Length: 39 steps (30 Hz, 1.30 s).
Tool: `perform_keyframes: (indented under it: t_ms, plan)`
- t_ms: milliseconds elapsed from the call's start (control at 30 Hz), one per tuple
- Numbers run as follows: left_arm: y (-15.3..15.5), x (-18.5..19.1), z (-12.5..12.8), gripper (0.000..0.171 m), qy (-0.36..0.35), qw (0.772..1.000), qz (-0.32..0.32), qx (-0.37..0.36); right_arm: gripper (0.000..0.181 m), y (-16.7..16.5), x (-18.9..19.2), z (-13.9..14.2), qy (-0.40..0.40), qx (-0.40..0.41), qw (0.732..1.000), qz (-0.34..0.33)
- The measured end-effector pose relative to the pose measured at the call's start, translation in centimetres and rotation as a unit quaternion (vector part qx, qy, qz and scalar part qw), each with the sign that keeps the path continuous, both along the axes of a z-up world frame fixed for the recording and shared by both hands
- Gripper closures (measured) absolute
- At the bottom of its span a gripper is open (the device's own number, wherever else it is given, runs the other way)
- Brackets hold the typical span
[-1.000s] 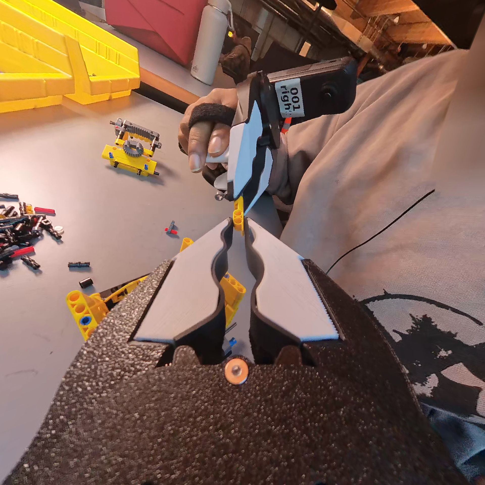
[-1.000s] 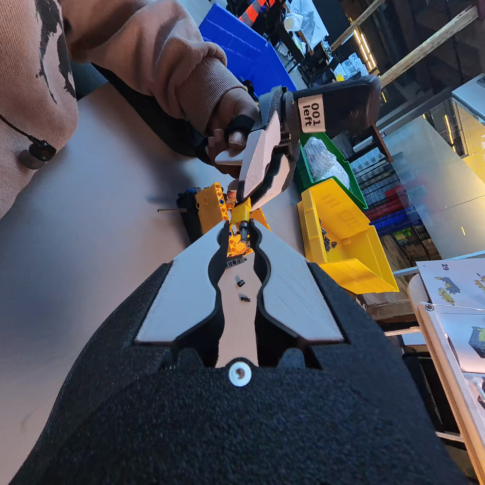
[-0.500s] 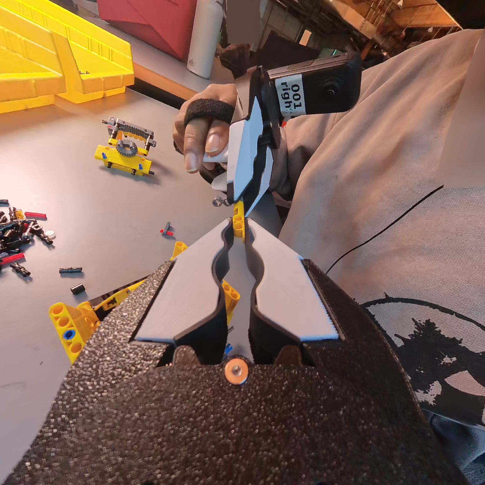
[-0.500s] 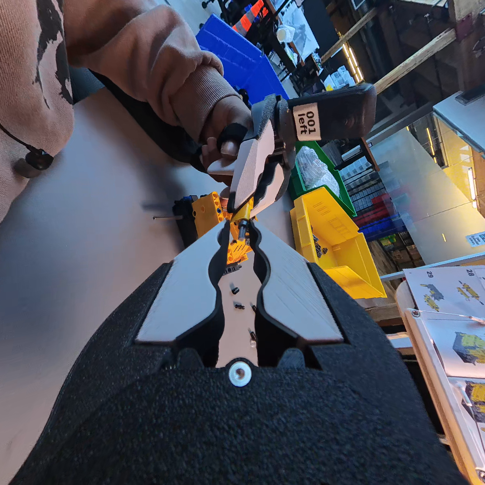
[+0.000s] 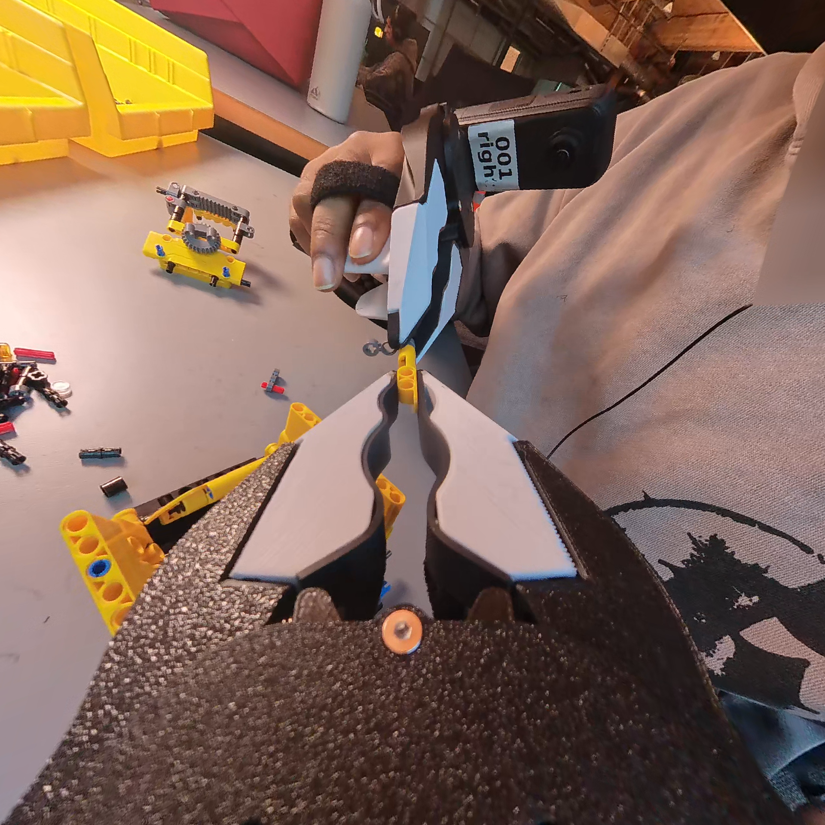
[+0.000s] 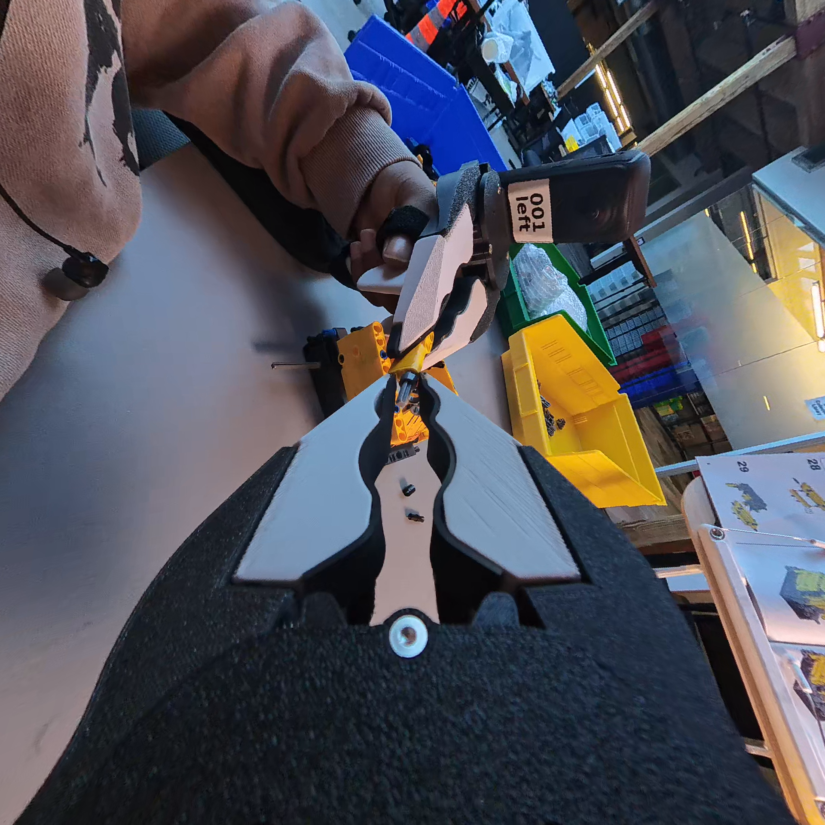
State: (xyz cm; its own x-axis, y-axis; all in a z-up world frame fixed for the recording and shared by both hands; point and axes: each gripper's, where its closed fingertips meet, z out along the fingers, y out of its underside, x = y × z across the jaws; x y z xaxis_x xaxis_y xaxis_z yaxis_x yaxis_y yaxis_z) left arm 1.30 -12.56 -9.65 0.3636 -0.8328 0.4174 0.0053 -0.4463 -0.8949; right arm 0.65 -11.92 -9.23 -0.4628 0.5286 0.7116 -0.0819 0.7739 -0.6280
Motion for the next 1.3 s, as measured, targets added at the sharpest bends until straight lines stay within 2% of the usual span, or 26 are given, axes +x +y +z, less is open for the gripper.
perform_keyframes:
  t_ms: [100, 267, 900, 1133, 1233, 1267, 1300]
  plan:
    - [0.0, 0.0, 0.2, 0.166, -0.006, 1.000, 0.001, 0.001, 0.164, -0.1, 0.0, -0.2, -0.005, -0.001, 1.000, 0.002]
    - [0.0, 0.0, 0.5, 0.166, -0.016, 1.000, 0.002, 0.006, 0.171, -0.1, -0.1, 0.3, -0.005, -0.011, 1.000, -0.002]
    - [0.9, -0.4, 1.7, 0.165, -0.030, 0.999, 0.026, 0.011, 0.176, 0.8, -0.7, 1.5, 0.005, -0.069, 0.998, -0.011]
    - [1.1, -4.8, 1.8, 0.165, -0.053, 0.995, 0.087, 0.010, 0.181, 3.9, 0.9, 4.0, 0.029, -0.117, 0.992, -0.035]
    - [1.1, -3.1, 1.8, 0.165, -0.046, 0.997, 0.057, 0.011, 0.178, 3.0, 0.0, 2.5, 0.026, -0.084, 0.996, -0.035]
    - [0.9, -2.3, 1.7, 0.165, -0.044, 0.998, 0.044, 0.008, 0.168, 2.4, -0.3, 1.8, 0.022, -0.072, 0.997, -0.030]
    - [0.8, -1.6, 1.6, 0.165, -0.042, 0.999, 0.033, 0.006, 0.165, 1.9, -0.6, 1.3, 0.015, -0.065, 0.997, -0.027]
